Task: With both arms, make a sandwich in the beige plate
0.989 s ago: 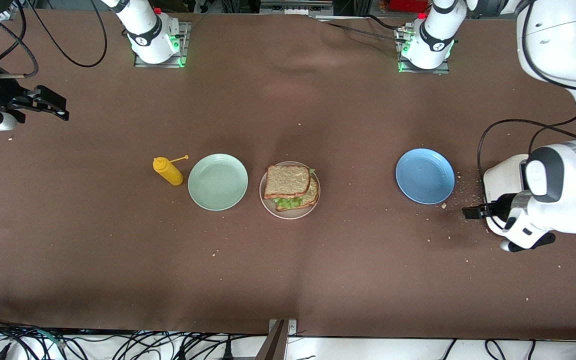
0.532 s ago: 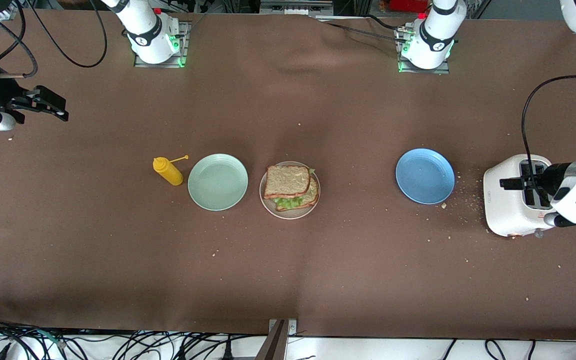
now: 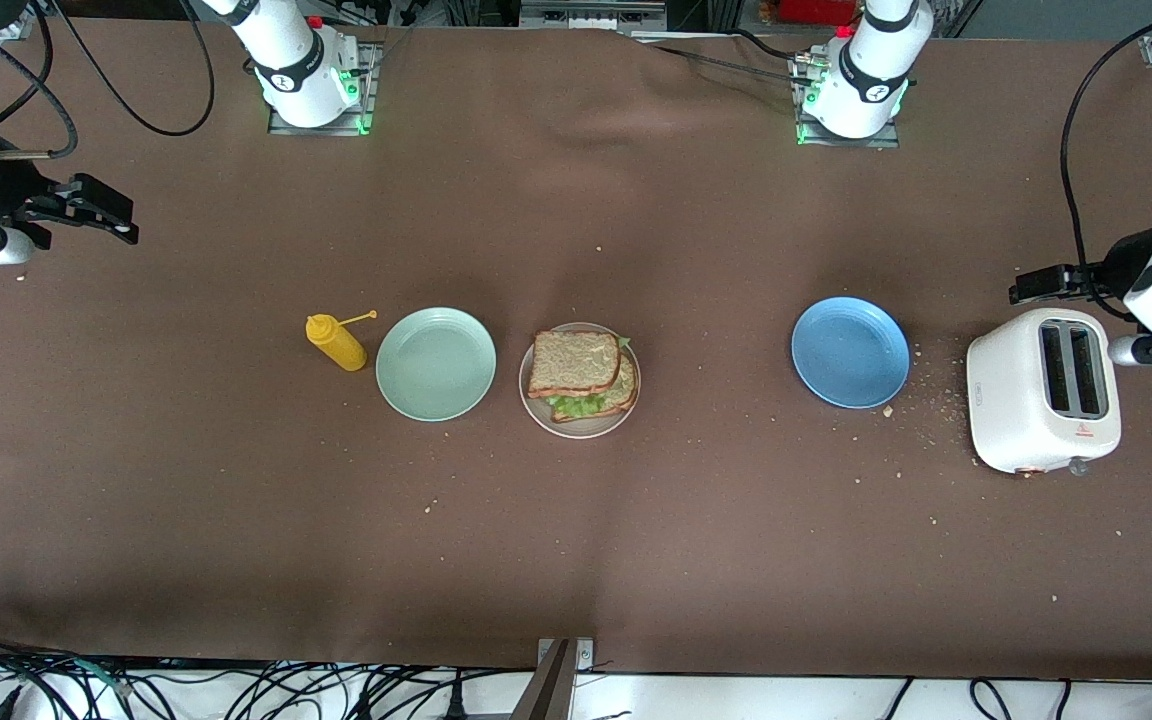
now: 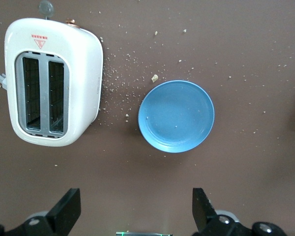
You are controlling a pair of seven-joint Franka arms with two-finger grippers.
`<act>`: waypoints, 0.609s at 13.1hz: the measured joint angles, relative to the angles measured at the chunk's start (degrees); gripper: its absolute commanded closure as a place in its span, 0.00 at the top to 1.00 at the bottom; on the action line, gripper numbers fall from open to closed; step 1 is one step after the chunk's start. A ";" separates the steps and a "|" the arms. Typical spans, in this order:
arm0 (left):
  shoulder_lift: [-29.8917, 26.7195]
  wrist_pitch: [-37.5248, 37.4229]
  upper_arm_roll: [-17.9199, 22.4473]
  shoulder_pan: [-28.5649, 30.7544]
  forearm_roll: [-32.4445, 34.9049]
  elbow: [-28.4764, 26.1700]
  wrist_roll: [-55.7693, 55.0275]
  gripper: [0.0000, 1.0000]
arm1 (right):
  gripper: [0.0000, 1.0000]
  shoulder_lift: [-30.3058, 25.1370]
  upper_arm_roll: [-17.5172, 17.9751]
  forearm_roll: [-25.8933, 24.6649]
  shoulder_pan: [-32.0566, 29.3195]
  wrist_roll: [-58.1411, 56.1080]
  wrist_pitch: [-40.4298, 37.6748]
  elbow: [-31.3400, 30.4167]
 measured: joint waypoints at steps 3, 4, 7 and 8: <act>-3.50 0.03 -0.73 -1.21 0.00 -0.10 -1.68 1.00 | 1.00 0.00 0.00 0.00 0.00 0.00 0.28 0.03; -3.94 0.08 -0.86 -1.34 0.00 -0.12 -2.17 1.00 | 1.00 0.00 0.00 0.00 0.00 0.00 0.32 0.03; -4.02 0.92 -1.05 -1.33 1.28 -0.20 -2.24 1.00 | 1.00 0.00 0.00 0.00 -0.03 -0.01 0.46 0.03; -4.04 1.50 -1.09 -1.33 1.86 -0.19 -2.24 1.00 | 1.00 0.01 0.00 0.00 -0.04 -0.03 0.58 0.03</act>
